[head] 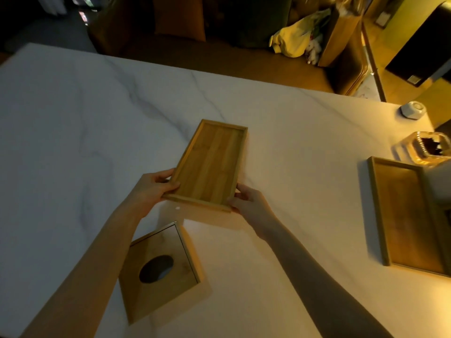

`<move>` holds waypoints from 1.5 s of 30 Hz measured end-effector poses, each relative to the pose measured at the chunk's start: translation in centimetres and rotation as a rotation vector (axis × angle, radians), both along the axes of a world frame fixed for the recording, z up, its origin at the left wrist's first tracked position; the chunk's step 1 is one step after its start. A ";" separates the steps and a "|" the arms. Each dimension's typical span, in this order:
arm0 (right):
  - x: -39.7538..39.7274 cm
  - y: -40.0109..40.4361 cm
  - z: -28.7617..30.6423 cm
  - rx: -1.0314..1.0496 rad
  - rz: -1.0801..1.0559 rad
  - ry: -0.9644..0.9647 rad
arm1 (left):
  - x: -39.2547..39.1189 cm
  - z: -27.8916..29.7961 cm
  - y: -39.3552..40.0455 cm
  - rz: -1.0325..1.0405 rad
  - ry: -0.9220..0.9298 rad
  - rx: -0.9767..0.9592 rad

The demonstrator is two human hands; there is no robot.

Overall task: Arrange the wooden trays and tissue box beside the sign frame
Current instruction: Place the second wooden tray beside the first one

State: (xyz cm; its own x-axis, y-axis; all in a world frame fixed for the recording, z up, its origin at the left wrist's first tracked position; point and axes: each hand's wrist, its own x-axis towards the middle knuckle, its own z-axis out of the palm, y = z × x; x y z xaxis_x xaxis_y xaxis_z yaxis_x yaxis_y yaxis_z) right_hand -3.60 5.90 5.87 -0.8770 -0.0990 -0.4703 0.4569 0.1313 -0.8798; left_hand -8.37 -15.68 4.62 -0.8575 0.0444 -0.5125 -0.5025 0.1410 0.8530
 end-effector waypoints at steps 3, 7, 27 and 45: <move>0.8 2.1 1.2 -0.021 0.015 0.035 | 0.6 0.9 1.8 -0.011 0.045 0.010; 2.0 4.6 2.3 0.027 0.014 0.062 | 1.6 2.2 4.4 -0.031 0.095 0.015; 7.6 17.2 2.6 0.182 -0.167 0.062 | 5.2 2.1 18.8 -0.189 0.161 -0.010; 9.4 24.0 -2.9 0.205 -0.307 -0.100 | 5.7 -2.9 26.8 -0.230 0.024 -0.079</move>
